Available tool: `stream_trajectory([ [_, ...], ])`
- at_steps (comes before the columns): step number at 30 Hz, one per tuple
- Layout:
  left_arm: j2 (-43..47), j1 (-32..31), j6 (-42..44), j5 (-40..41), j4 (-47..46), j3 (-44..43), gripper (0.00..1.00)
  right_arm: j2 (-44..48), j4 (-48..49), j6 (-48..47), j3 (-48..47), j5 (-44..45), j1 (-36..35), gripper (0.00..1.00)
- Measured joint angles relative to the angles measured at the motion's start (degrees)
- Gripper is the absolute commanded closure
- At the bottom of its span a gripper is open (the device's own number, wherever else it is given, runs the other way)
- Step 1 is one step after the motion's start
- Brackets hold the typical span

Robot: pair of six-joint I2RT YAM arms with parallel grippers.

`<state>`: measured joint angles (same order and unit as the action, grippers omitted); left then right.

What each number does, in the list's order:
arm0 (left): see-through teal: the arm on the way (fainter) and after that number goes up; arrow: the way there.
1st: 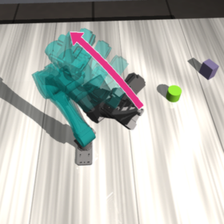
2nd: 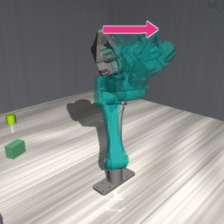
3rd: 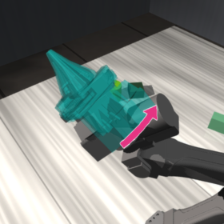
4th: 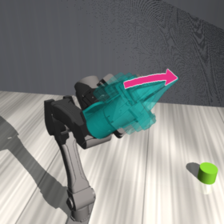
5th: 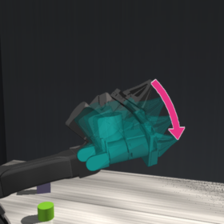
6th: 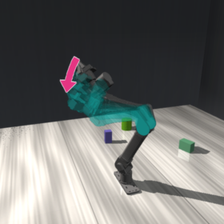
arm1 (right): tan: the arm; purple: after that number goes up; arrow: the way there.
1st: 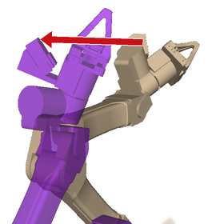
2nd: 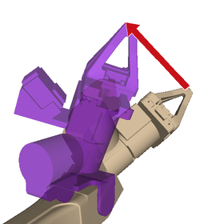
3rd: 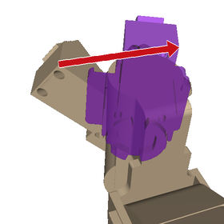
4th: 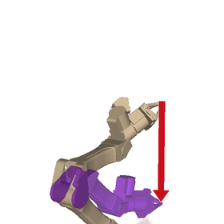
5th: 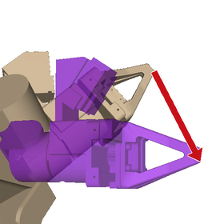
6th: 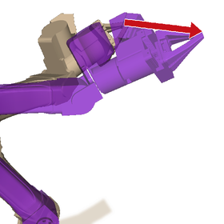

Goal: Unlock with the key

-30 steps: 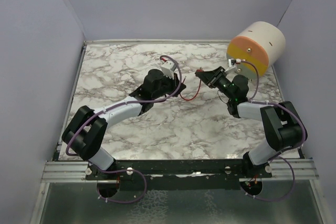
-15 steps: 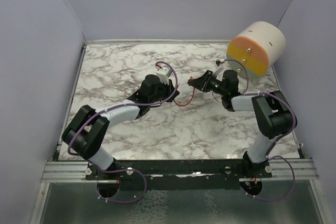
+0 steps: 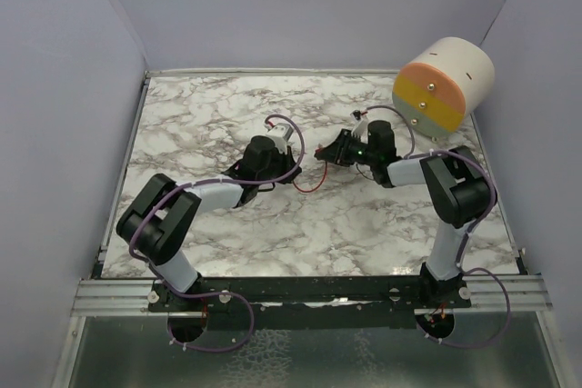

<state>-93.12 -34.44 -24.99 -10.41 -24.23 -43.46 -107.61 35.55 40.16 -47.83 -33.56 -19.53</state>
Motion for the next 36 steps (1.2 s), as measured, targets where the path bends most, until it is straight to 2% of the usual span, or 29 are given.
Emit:
stream_trajectory([
  [6,-1.9,0.8,-0.3,0.0,-0.2,0.8,1.00,-2.3,-1.7,0.0,-0.3,1.1,-1.1,0.98],
  [13,-3.3,1.5,-0.7,0.0,-0.6,0.8,1.00,-4.0,-3.8,0.0,-1.7,1.9,-1.5,0.78],
  [20,-5.5,2.3,-0.9,0.0,-1.0,0.8,1.00,-5.3,-5.2,0.2,-2.7,2.5,-1.5,0.69],
  [28,-5.9,3.3,-0.9,-0.5,-1.0,0.9,1.00,-6.0,-4.9,1.2,-3.2,2.4,-1.5,0.45],
  [35,-5.9,4.3,-0.9,-1.1,-1.0,0.9,1.00,-5.6,-3.9,1.6,-3.3,2.2,-1.6,0.37],
  [36,-5.9,4.5,-0.8,-1.2,-1.0,0.9,1.00,-5.4,-4.0,1.5,-3.3,2.4,-1.6,0.33],
])
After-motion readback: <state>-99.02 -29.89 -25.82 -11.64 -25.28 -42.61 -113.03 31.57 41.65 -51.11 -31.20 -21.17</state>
